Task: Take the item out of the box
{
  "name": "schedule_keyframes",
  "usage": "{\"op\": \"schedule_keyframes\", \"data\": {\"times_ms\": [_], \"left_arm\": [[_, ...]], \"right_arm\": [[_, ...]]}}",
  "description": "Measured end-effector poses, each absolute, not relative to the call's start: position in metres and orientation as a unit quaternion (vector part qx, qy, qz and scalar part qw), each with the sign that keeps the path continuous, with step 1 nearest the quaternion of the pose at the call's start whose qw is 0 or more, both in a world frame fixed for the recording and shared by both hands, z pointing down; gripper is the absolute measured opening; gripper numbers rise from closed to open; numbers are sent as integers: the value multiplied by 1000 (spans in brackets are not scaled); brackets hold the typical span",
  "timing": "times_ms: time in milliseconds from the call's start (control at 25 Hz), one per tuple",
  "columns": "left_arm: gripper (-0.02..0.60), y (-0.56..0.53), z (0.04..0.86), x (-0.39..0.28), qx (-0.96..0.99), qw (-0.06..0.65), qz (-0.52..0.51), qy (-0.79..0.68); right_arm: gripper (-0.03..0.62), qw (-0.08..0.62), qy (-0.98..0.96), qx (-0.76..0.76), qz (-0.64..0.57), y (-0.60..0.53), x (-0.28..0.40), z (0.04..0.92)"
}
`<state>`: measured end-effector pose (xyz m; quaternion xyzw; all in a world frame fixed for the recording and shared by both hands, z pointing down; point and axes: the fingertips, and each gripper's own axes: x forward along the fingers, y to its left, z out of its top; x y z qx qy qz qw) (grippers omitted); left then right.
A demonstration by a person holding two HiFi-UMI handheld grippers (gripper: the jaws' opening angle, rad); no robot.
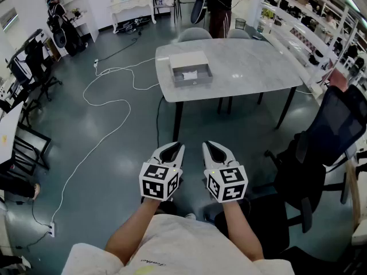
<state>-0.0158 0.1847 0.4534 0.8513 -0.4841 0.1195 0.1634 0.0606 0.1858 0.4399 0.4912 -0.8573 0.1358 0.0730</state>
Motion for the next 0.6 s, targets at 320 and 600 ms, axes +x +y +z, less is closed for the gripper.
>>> {"op": "schedule_keyframes", "data": {"times_ms": [320, 600], "left_arm": [[35, 153, 465, -19, 852, 176, 122, -478], [35, 91, 479, -29, 856, 193, 119, -465]], "right_arm": [[5, 76, -853, 494, 149, 156, 58, 450], [5, 90, -847, 500, 158, 97, 46, 464]]}}
